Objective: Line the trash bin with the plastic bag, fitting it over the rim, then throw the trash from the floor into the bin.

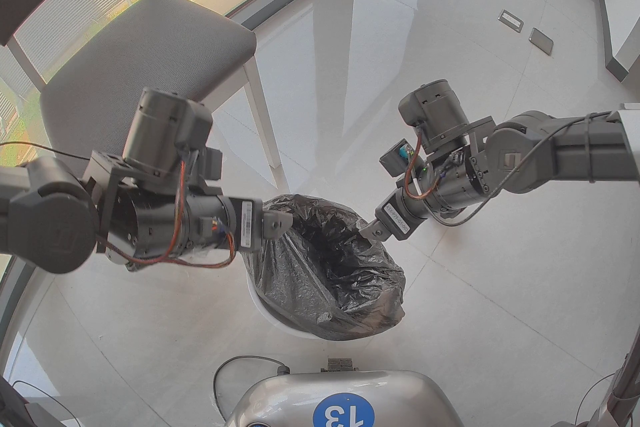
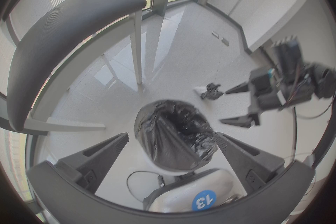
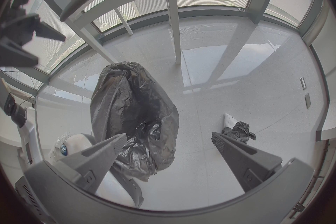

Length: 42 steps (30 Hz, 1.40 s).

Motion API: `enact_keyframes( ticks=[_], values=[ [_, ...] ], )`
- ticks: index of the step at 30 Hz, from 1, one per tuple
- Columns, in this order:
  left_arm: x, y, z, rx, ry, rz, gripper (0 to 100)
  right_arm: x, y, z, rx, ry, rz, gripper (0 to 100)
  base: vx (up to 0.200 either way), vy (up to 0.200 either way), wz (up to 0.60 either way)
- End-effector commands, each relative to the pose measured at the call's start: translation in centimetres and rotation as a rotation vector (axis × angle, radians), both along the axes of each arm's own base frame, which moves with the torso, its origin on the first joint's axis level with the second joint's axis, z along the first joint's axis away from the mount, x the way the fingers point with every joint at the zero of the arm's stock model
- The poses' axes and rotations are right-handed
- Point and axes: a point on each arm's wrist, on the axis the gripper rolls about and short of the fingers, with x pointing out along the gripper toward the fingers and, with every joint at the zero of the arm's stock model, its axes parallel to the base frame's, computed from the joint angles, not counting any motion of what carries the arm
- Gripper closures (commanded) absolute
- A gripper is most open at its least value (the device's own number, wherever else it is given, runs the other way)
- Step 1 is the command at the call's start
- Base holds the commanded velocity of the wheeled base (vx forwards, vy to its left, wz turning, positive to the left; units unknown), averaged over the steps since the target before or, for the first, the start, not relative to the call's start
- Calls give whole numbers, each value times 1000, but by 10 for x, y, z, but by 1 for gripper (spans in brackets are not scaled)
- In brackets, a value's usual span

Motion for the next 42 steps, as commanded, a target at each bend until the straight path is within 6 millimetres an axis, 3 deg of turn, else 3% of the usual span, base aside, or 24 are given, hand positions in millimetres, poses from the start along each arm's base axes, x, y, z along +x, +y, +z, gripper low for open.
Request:
enact_keyframes(
  ticks=[1,5,8,19,42],
  values=[
    [-2,0,-28,101,64,8,0,-29,-16,21,6,-16,0,0,0,0,0],
    [6,0,-36,100,81,37,0,-42,-25,25,3,-14,-1,0,0,0,0],
    [24,-1,-47,121,85,110,0,-49,-30,30,8,-18,0,0,0,0,0],
    [54,-12,-64,187,95,178,0,-55,-34,33,11,-25,1,0,0,0,0],
    [77,-27,-87,237,162,174,0,-55,-35,35,16,-31,-1,0,0,0,0]
  ],
)
